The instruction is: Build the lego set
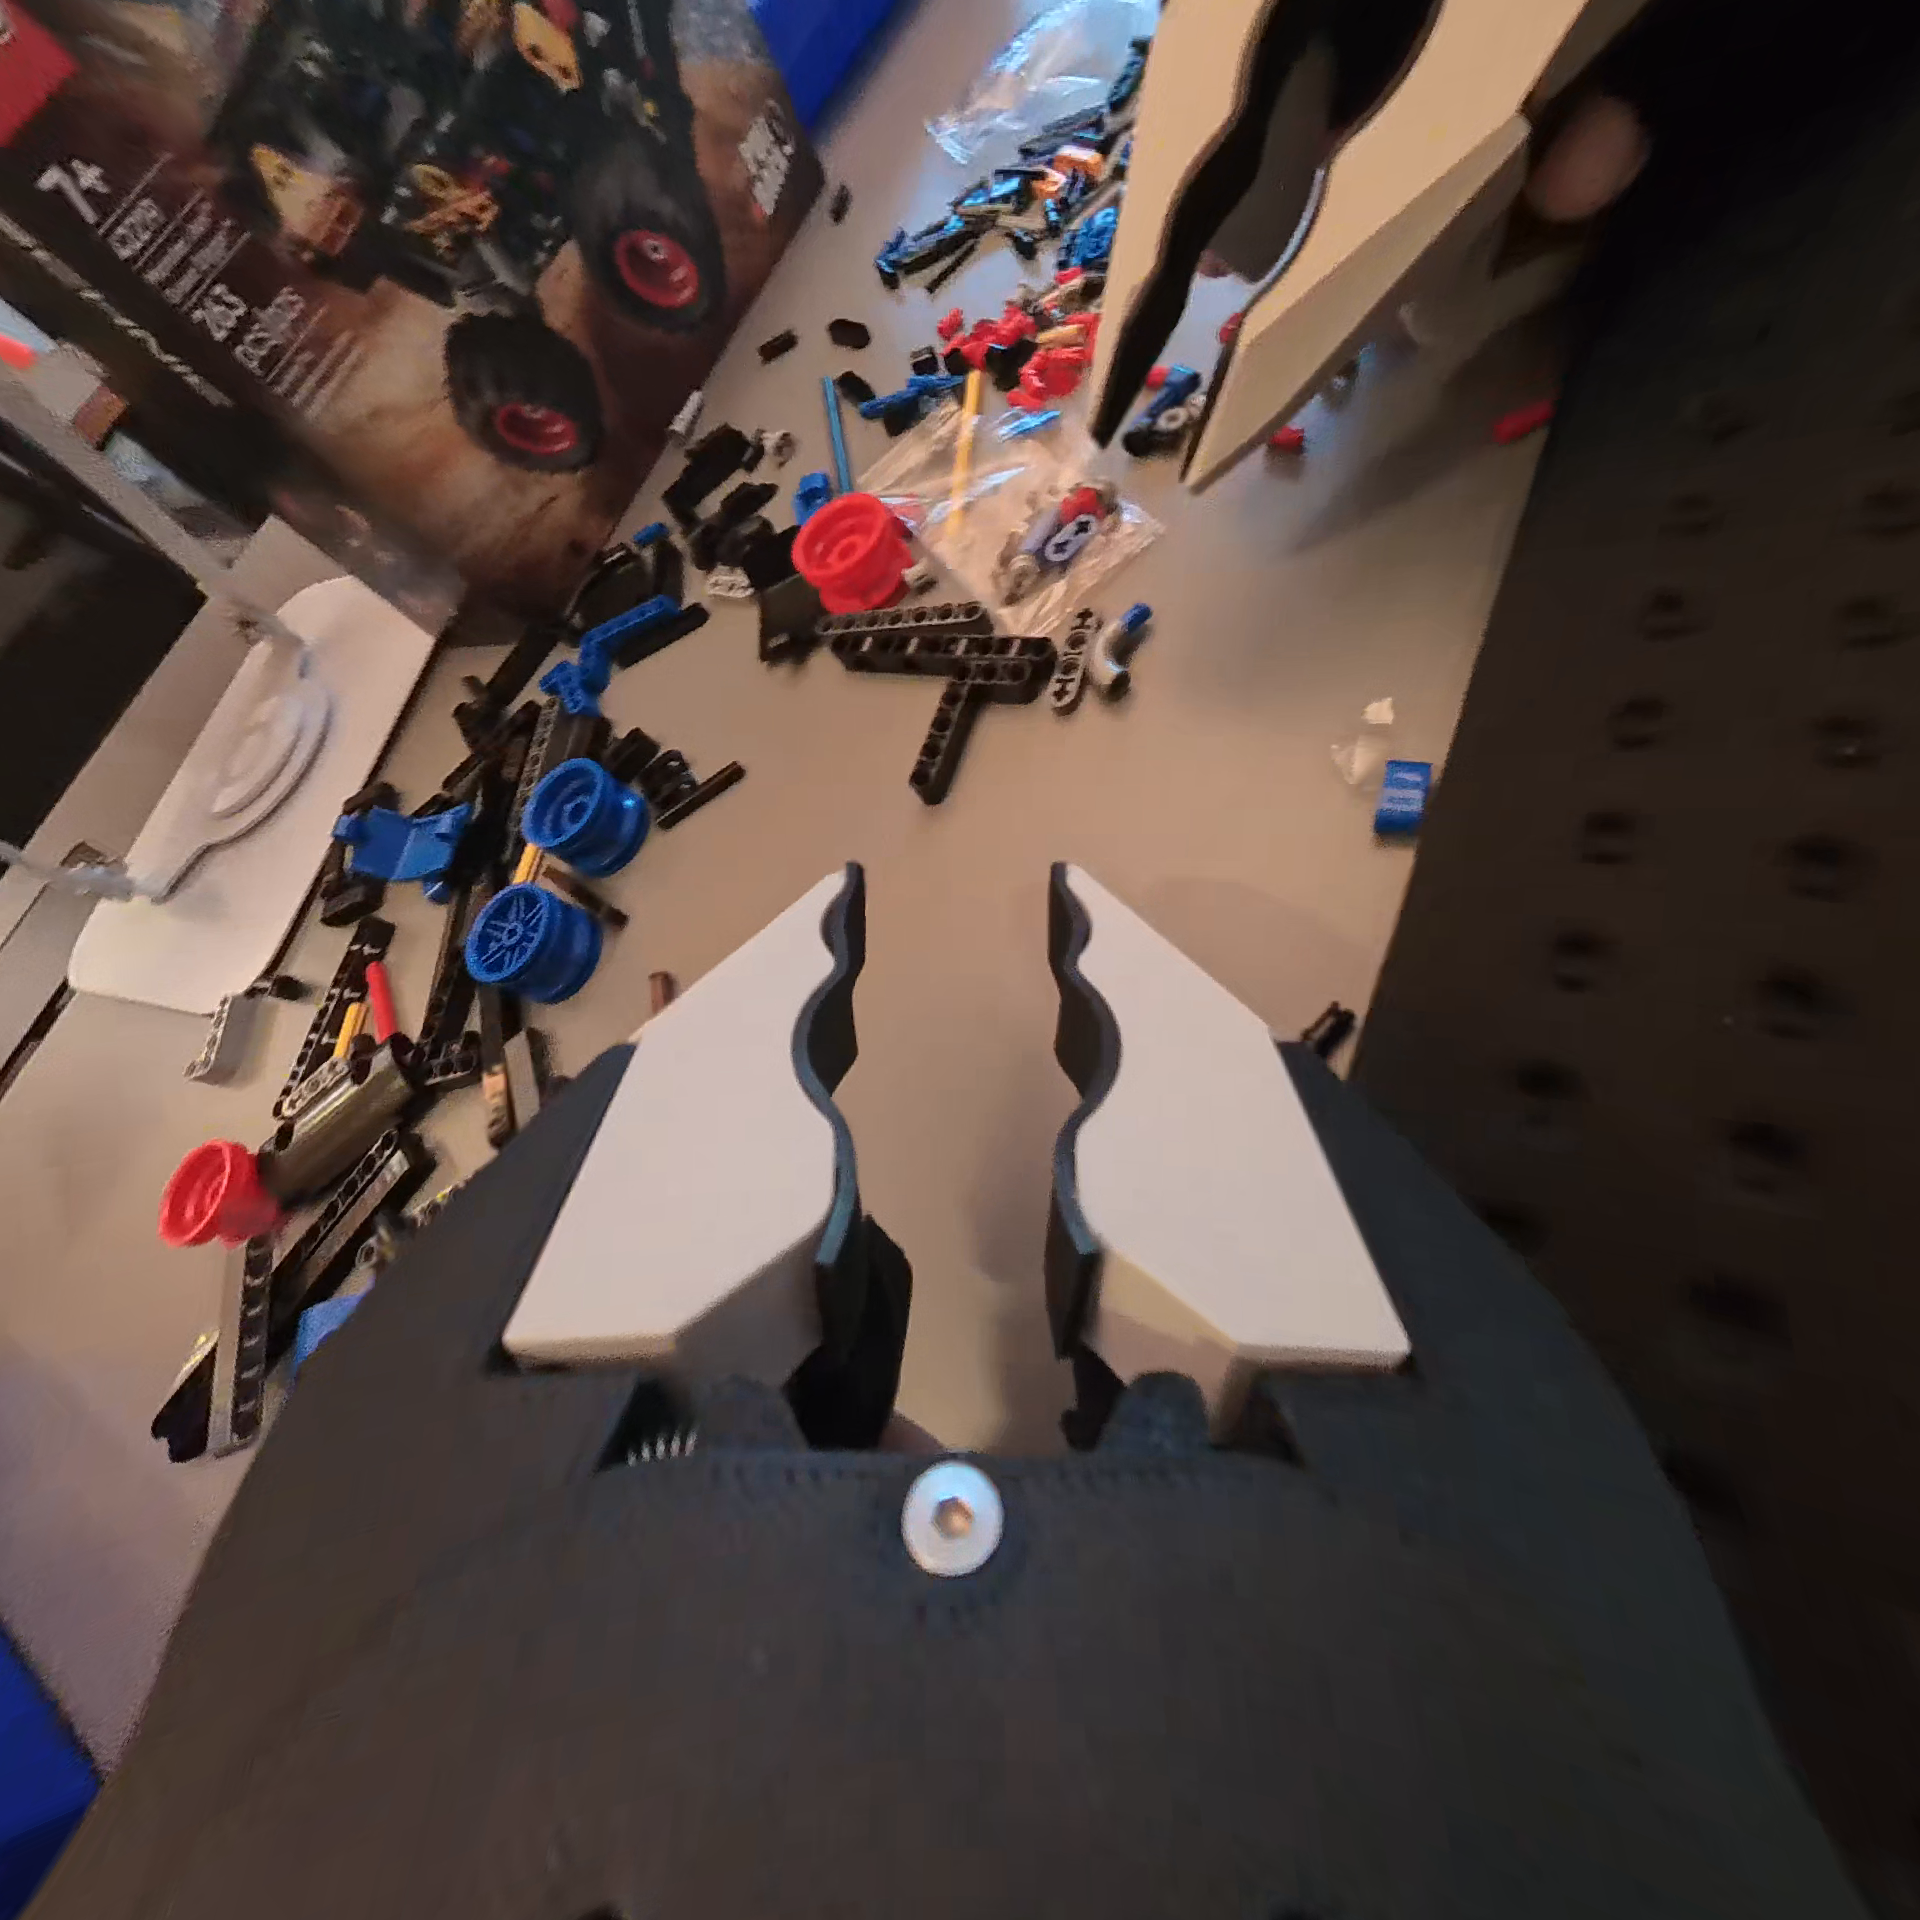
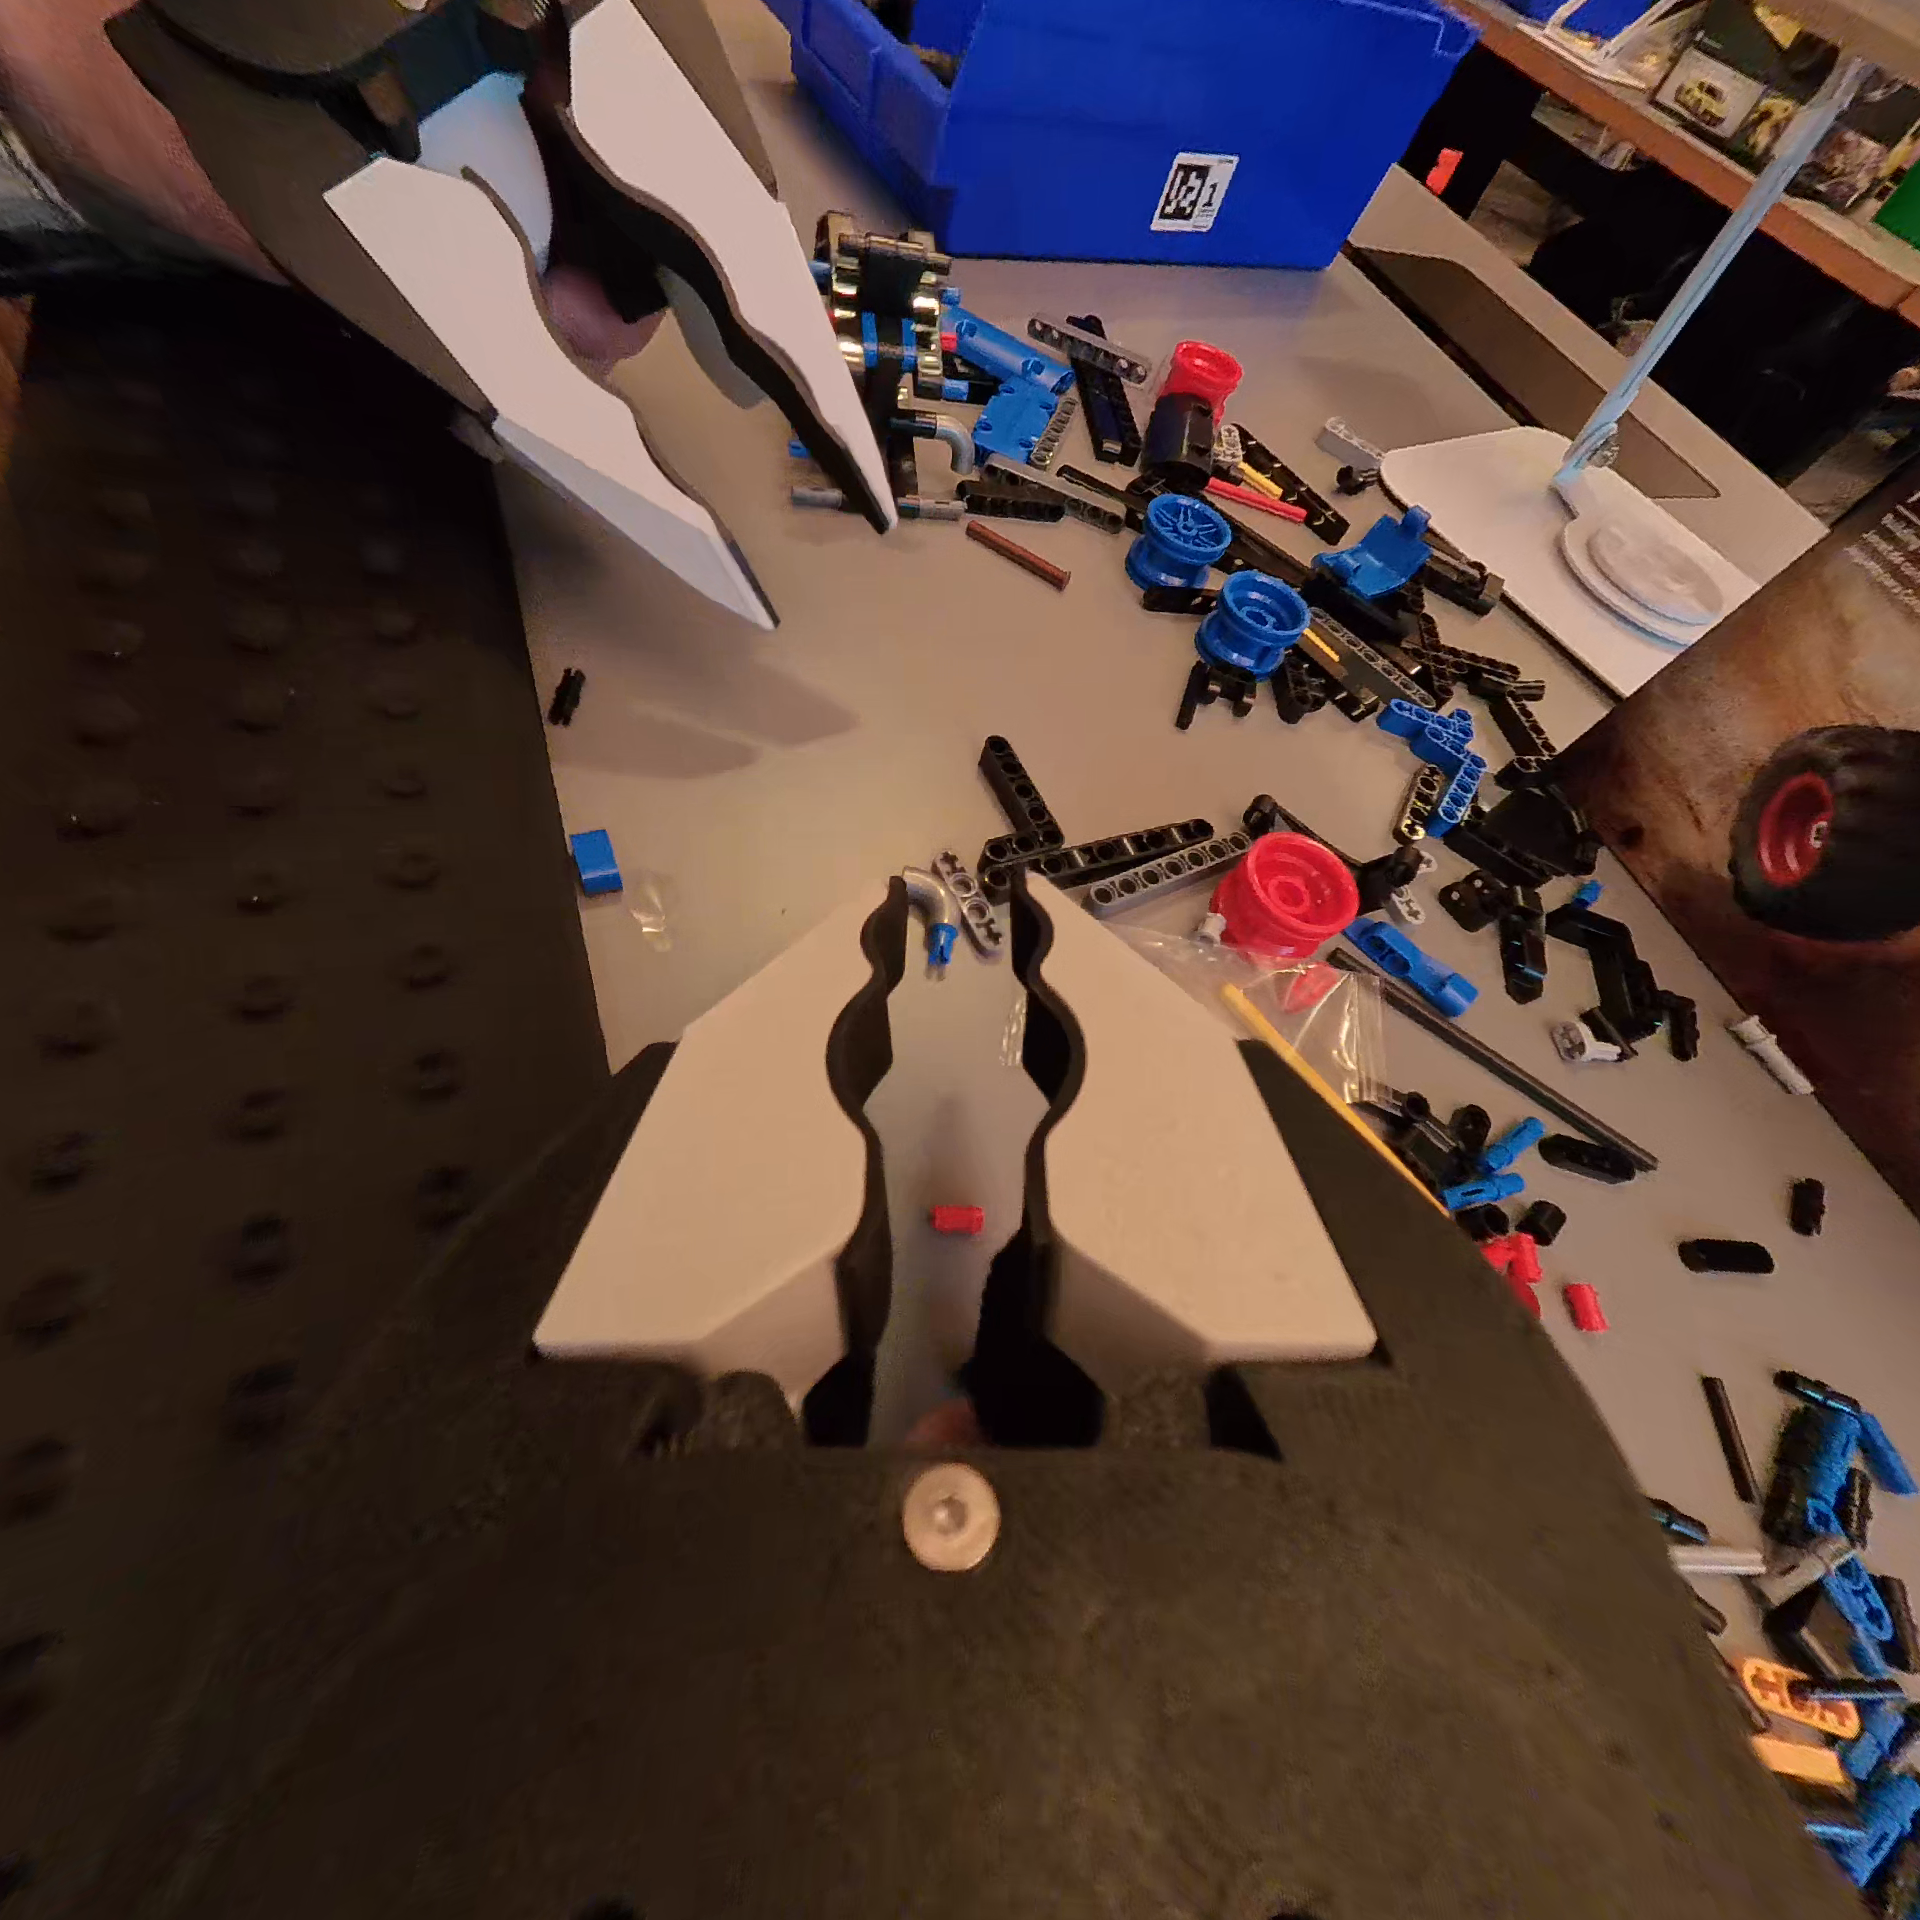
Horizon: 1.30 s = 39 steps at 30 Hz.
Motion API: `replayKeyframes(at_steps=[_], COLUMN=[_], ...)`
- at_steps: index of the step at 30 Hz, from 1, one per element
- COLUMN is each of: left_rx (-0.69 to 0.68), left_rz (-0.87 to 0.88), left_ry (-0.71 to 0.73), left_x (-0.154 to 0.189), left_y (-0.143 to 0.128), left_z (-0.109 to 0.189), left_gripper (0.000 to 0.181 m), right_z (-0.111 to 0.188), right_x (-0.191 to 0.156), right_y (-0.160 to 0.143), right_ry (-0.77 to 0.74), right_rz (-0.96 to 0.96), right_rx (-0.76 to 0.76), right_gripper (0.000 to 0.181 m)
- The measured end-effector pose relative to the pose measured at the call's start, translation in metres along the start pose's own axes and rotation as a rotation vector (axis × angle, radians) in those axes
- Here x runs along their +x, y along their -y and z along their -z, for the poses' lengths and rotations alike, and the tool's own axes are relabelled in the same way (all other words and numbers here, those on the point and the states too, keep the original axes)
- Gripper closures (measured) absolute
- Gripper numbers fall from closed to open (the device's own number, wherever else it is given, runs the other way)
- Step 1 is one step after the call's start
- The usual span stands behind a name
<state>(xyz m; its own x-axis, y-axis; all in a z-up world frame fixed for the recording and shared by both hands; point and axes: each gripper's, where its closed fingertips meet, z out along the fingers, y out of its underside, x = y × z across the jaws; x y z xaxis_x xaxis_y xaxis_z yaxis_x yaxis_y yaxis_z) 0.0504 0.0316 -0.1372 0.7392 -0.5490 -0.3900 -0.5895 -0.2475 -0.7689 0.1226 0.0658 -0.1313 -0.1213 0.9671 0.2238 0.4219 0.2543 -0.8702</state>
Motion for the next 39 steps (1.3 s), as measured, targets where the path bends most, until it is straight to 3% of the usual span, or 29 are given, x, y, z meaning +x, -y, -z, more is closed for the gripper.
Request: replayKeyframes(at_steps=[7, 17, 20, 24, 26, 28, 32, 35, 37, 39], left_rx=[-0.048, -0.056, -0.028, -0.107, -0.149, -0.116, -0.144, -0.099, -0.082, -0.098], left_rz=[-0.061, -0.048, -0.09, -0.189, -0.198, -0.154, -0.195, -0.17, -0.162, -0.174], left_ry=[0.054, 0.142, 0.275, 0.476, 0.564, 0.632, 0.641, 0.659, 0.646, 0.619], left_x=[-0.006, -0.021, -0.034, -0.048, -0.057, -0.067, -0.07, -0.073, -0.072, -0.069], left_y=[-0.006, -0.007, -0.001, -0.029, -0.046, -0.043, -0.043, -0.038, -0.037, -0.038], left_z=[-0.009, -0.008, 0.013, 0.059, 0.079, 0.087, 0.078, 0.084, 0.083, 0.078], left_gripper=[0.15, 0.151, 0.154, 0.156, 0.159, 0.162, 0.16, 0.162, 0.162, 0.161], right_z=[0.002, 0.01, 0.019, 0.034, 0.044, 0.055, 0.069, 0.049, 0.025, 0.01], right_x=[0.003, 0.01, 0.015, 0.012, -0.002, -0.033, -0.151, -0.211, -0.221, -0.232], right_y=[0.002, 0.012, 0.021, 0.036, 0.052, 0.072, 0.09, 0.051, -0.001, -0.035], right_ry=[-0.014, -0.035, -0.058, -0.088, -0.092, -0.074, 0.079, 0.121, 0.021, -0.001], right_rz=[-0.01, -0.016, 0.003, 0.089, 0.174, 0.248, 0.336, 0.29, 0.303, 0.187], right_rx=[0.02, 0.097, 0.163, 0.249, 0.318, 0.379, 0.382, 0.287, 0.133, 0.14], right_gripper=[0.151, 0.153, 0.159, 0.164, 0.167, 0.167, 0.17, 0.179, 0.181, 0.181])
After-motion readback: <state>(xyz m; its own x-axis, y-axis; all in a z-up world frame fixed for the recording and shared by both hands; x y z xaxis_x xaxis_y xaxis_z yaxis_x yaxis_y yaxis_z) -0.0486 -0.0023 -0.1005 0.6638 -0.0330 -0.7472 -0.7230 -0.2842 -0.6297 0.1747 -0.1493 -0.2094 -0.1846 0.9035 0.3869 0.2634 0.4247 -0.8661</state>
